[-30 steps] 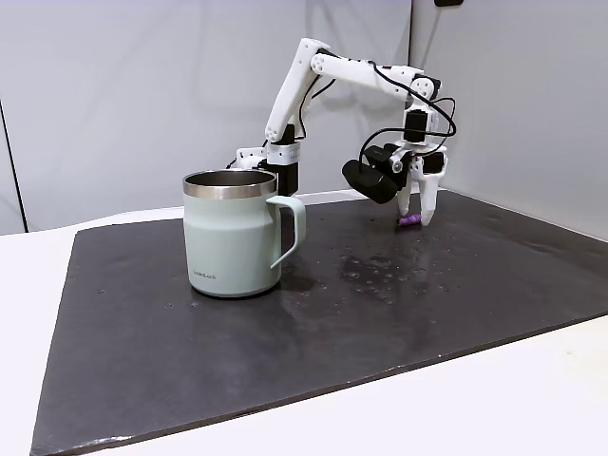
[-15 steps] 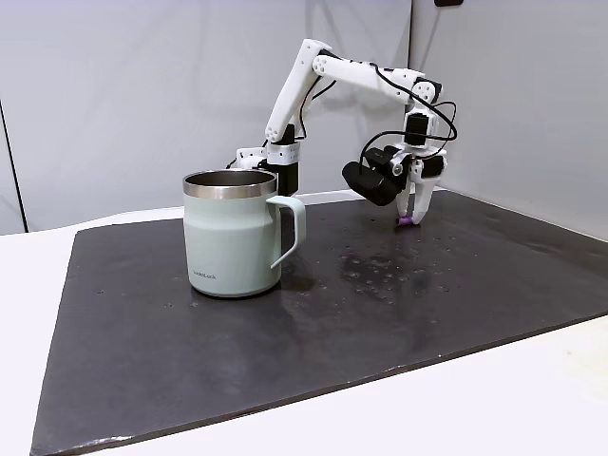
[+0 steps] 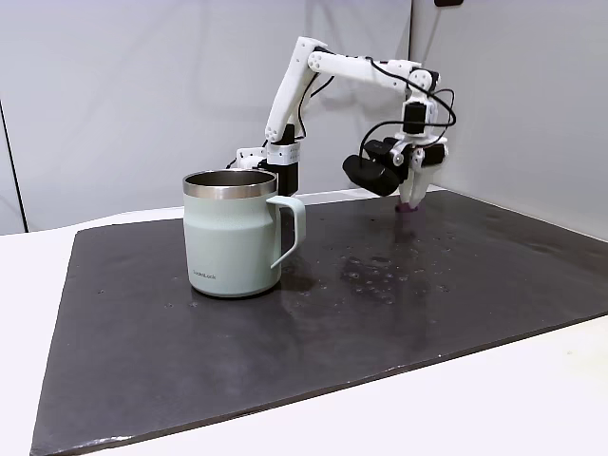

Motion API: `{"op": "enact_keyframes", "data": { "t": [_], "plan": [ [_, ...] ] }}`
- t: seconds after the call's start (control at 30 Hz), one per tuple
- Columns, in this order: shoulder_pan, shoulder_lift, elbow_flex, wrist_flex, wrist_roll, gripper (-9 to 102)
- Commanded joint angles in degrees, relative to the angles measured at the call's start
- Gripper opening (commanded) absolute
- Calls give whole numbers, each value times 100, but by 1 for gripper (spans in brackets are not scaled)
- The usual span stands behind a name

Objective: Grasp a pengrip and put it in the cup.

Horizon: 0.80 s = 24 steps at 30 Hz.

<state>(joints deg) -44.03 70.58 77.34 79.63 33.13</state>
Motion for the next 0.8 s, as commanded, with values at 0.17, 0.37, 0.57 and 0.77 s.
{"op": "enact_keyframes", "data": {
  "t": [0.17, 0.37, 0.57, 0.77],
  "plan": [
    [633, 1934, -835, 431, -773, 0],
    [1389, 2461, -905, 791, -993, 0],
    [2698, 2584, -1178, 1310, -1283, 0],
    [3999, 2188, -2083, 1670, -1793, 0]
  ]
}}
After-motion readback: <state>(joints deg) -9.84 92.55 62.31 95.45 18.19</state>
